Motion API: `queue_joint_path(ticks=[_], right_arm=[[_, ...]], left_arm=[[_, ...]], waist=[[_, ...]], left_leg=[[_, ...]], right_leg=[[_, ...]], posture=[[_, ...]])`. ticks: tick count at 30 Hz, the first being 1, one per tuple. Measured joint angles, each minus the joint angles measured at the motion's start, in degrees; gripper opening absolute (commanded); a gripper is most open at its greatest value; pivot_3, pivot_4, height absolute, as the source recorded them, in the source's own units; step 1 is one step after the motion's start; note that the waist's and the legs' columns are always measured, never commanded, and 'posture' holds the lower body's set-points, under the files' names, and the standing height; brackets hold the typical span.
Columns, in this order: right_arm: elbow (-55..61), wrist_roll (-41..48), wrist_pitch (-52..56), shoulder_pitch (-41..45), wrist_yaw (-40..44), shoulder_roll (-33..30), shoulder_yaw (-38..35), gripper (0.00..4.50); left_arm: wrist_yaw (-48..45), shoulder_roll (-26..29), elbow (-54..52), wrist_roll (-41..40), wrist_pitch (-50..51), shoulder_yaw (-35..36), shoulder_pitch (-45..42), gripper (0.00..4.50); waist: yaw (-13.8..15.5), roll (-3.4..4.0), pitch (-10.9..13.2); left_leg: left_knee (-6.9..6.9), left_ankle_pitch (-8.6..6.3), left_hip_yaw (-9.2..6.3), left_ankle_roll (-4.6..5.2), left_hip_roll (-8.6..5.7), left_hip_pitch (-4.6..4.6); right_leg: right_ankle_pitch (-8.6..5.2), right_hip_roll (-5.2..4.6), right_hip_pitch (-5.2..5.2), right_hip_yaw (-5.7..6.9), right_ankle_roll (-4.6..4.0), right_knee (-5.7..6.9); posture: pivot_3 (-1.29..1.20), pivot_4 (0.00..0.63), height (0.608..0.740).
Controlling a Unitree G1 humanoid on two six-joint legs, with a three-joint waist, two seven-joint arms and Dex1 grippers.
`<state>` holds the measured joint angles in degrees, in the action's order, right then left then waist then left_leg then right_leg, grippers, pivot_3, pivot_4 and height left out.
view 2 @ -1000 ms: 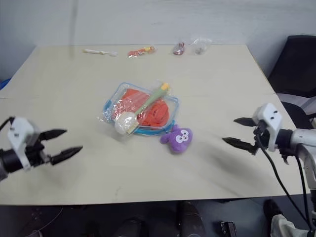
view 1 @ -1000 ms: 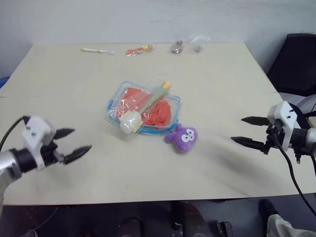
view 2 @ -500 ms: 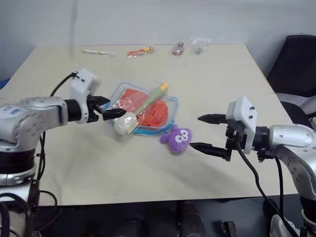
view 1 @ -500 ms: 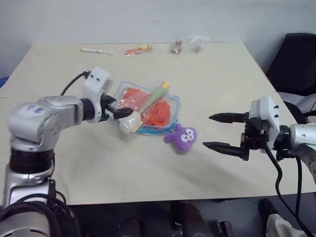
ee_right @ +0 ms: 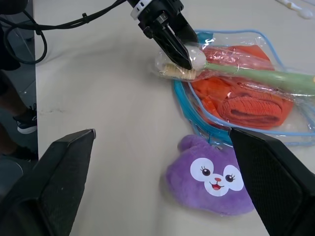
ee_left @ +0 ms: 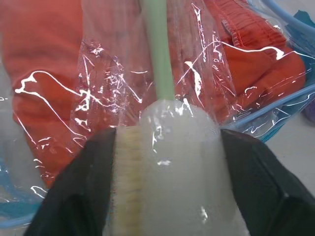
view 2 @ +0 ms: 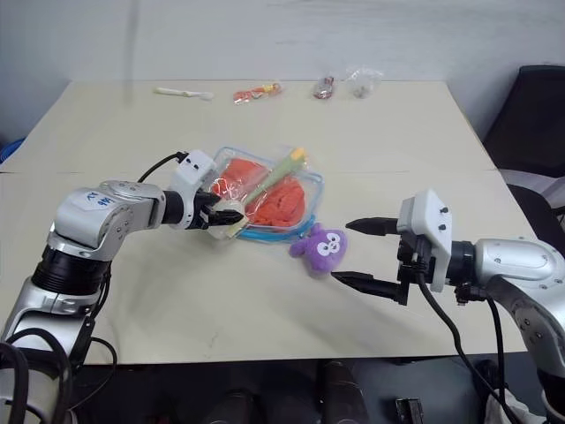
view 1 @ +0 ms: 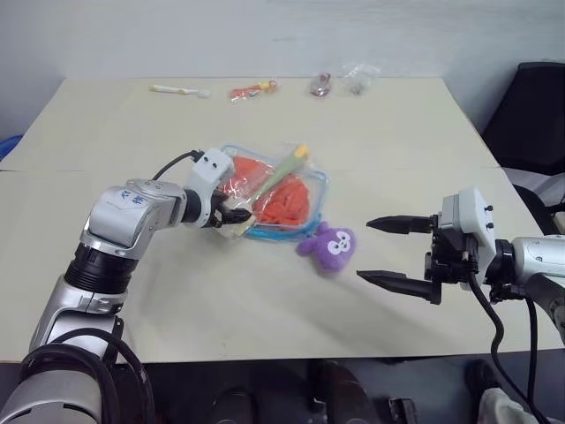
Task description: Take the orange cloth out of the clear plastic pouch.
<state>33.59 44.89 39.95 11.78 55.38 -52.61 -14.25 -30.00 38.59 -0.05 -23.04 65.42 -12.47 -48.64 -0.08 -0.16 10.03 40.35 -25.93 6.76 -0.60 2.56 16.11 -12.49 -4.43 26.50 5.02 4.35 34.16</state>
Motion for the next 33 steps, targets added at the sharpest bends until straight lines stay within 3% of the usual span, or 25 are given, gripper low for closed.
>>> queue_joint_path(ticks=[8, 12, 15, 20, 25, 28, 31, 33], right_arm=[[0.2, -0.1, -1.0, -1.4, 0.0, 0.0, -0.1, 4.50], [-0.8, -0.1, -1.9, 1.1, 2.1, 0.0, 0.5, 4.50], [-3.1, -0.4, -2.6, 4.1, 4.5, -0.2, 2.0, 4.50], [-8.4, -1.6, -4.1, 10.1, 8.7, 0.1, 7.0, 4.50], [-12.0, -3.4, -5.5, 15.0, 11.9, 1.3, 11.5, 4.50], [-14.0, -4.1, -6.2, 17.1, 13.0, 2.0, 13.1, 4.50], [-15.3, -4.8, -6.2, 18.7, 13.4, 2.6, 14.0, 4.50], [-15.8, -5.1, -6.3, 18.8, 13.6, 2.9, 14.0, 4.50]], left_arm=[[0.3, -0.8, -0.6, 0.6, 0.3, 3.2, 0.7, 0.22], [4.5, -0.1, -3.1, 0.7, 3.2, 12.0, 3.1, 0.22], [7.6, 4.1, -5.7, 1.2, 5.4, 21.7, 7.6, 0.22], [10.7, 11.0, -7.9, 4.8, 6.4, 37.8, 22.1, 0.22], [12.2, 11.9, -10.2, 7.6, 5.3, 48.4, 31.7, 0.22], [12.1, 10.1, -13.0, 6.6, 5.6, 51.9, 31.7, 0.22], [11.0, 8.1, -16.9, 3.4, 7.4, 51.6, 28.5, 0.81], [10.7, 7.5, -18.2, 1.8, 8.4, 50.6, 26.3, 1.44]], waist=[[0.1, 0.00, 0.0], [-0.4, -0.01, 0.0], [-1.3, -0.01, 0.0], [-1.7, -0.01, 0.0], [-0.5, -0.10, 0.0], [0.3, -0.12, 0.0], [0.4, -0.18, -0.1], [0.0, -0.19, -0.1]], left_leg=[[0.04, 0.00, -0.04, 0.02, 0.00, 0.02], [0.03, 0.00, -0.05, 0.02, 0.01, 0.01], [-0.03, 0.01, -0.11, 0.01, 0.02, -0.04], [-0.10, 0.01, -0.07, -0.01, 0.03, -0.09], [-0.03, 0.01, -0.19, -0.01, 0.03, -0.18], [-0.01, 0.00, -0.21, -0.01, 0.02, -0.13], [0.01, 0.00, -0.22, -0.02, 0.02, -0.13], [0.00, -0.01, -0.19, -0.04, 0.02, -0.06]], right_leg=[[0.01, 0.00, -0.01, -0.02, 0.02, 0.00], [0.01, 0.01, 0.03, -0.02, 0.02, 0.01], [0.00, 0.04, 0.04, -0.01, 0.01, 0.04], [-0.01, 0.04, 0.09, 0.01, -0.02, 0.04], [-0.01, 0.00, 0.10, 0.14, -0.02, -0.02], [-0.01, -0.02, 0.09, 0.20, -0.02, -0.04], [-0.01, -0.02, 0.08, 0.25, -0.02, -0.03], [-0.01, -0.02, 0.08, 0.29, -0.02, 0.00]], posture=[[0.00, 0.150, 0.740], [0.00, 0.150, 0.740], [0.00, 0.150, 0.740], [0.00, 0.150, 0.740], [0.00, 0.150, 0.740], [0.00, 0.150, 0.740], [0.00, 0.150, 0.740], [0.00, 0.150, 0.740]])
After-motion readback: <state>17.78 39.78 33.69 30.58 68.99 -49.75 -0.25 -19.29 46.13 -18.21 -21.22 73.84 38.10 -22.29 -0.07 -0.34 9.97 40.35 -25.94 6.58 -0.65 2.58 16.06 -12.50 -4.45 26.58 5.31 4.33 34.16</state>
